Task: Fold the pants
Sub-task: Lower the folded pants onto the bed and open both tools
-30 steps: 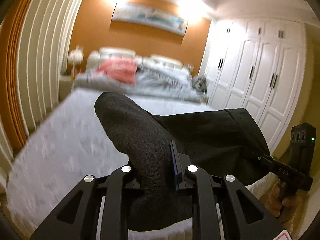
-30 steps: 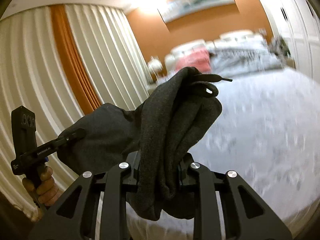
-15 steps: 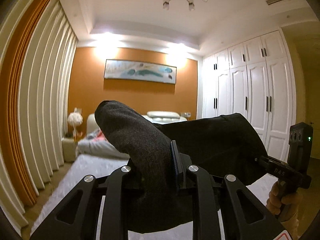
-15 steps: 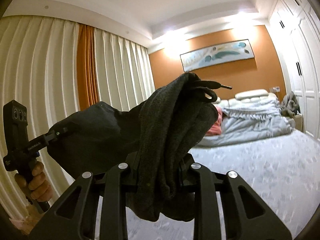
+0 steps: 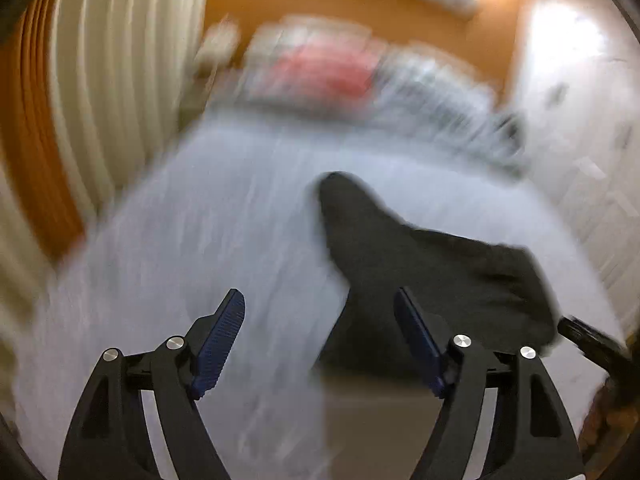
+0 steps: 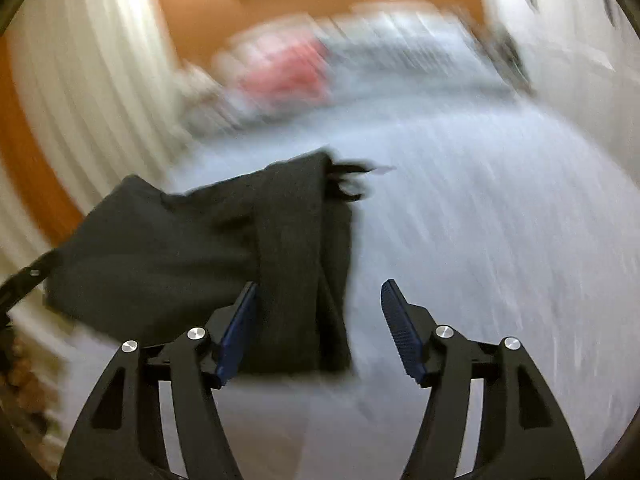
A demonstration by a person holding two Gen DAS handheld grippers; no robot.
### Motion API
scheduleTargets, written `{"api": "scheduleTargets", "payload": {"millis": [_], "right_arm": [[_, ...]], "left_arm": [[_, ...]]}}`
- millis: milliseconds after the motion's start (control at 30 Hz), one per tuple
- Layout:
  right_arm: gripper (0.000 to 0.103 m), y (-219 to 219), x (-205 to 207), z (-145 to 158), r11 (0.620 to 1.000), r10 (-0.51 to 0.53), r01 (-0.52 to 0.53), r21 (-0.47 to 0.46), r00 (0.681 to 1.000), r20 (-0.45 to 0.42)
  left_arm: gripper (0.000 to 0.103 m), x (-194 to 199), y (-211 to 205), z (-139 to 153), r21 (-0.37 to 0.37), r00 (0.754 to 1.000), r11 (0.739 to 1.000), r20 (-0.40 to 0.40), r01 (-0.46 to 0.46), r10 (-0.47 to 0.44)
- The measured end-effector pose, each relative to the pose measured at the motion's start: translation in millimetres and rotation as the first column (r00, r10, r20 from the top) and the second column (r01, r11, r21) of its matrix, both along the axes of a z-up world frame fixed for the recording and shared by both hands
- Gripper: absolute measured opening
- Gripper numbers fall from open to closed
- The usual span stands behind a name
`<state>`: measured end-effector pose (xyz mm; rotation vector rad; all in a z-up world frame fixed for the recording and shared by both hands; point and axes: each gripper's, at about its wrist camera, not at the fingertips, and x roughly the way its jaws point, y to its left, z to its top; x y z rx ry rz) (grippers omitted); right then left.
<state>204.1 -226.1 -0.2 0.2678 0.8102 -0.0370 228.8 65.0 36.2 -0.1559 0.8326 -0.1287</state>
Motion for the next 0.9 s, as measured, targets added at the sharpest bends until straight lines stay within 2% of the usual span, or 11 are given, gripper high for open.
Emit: {"api": "scheduleTargets", "payload": {"millis": [67,133,200,300,500,567,600,633,667,733,900], "right_arm": [[0.061,-12,-5,-53,0.999,0.001,0.003,0.055,0.997,-0.074],[0.061,-20,-10,-82,0.999,-0.003,0.008,0.04,0.991,-0.133],[0.061,-20,-5,-82,0.999,0.026,-0.022,0.035,0.991,-0.133],[0.085,-19,4,-68,0.998,0.021,-0.019,0.058,0.999,-0.05],[0.086,-10,57,-94,0.989,0.027,-0.009,0.148,0.992,-0.123],[0.084,-7,65,-115,0.986,0.039,-0.008,0.169,0.983,-0.179],[0.067,-5,68,-121,0.983,0.049,-0.012,0.185,0.979,-0.197],[0.055,-5,73,-130,0.974,0.075,-0.028,0.224,0.976,-0.205],[0.048,-4,74,-130,0.974,0.08,-0.033,0.226,0.977,-0.199],[0.028,2,76,-117,0.976,0.113,-0.074,0.203,0.976,-0.185],[0.03,-12,61,-77,0.956,0.162,-0.126,0.265,0.98,-0.118]], "left_arm": [[0.071,5,21,-60,-0.048,0.992,0.999,-0.124,-0.024,0.017],[0.071,2,34,-85,-0.045,0.989,0.998,-0.145,-0.044,0.037],[0.071,1,42,-94,-0.067,0.99,0.997,-0.139,-0.044,0.034],[0.073,8,37,-94,-0.115,0.992,0.992,-0.126,-0.044,0.029],[0.082,52,23,-130,-0.217,0.98,0.974,-0.198,-0.061,0.017],[0.071,64,23,-152,-0.291,0.966,0.953,-0.26,-0.083,0.005],[0.062,64,22,-152,-0.286,0.97,0.954,-0.243,-0.092,0.02],[0.014,62,18,-149,-0.28,0.976,0.957,-0.218,-0.072,0.01],[0.01,64,13,-150,-0.31,0.968,0.95,-0.244,-0.03,-0.049],[0.01,53,13,-134,-0.319,0.972,0.947,-0.23,-0.034,-0.042],[0.011,32,18,-106,-0.346,0.971,0.938,-0.23,-0.026,-0.058]]}}
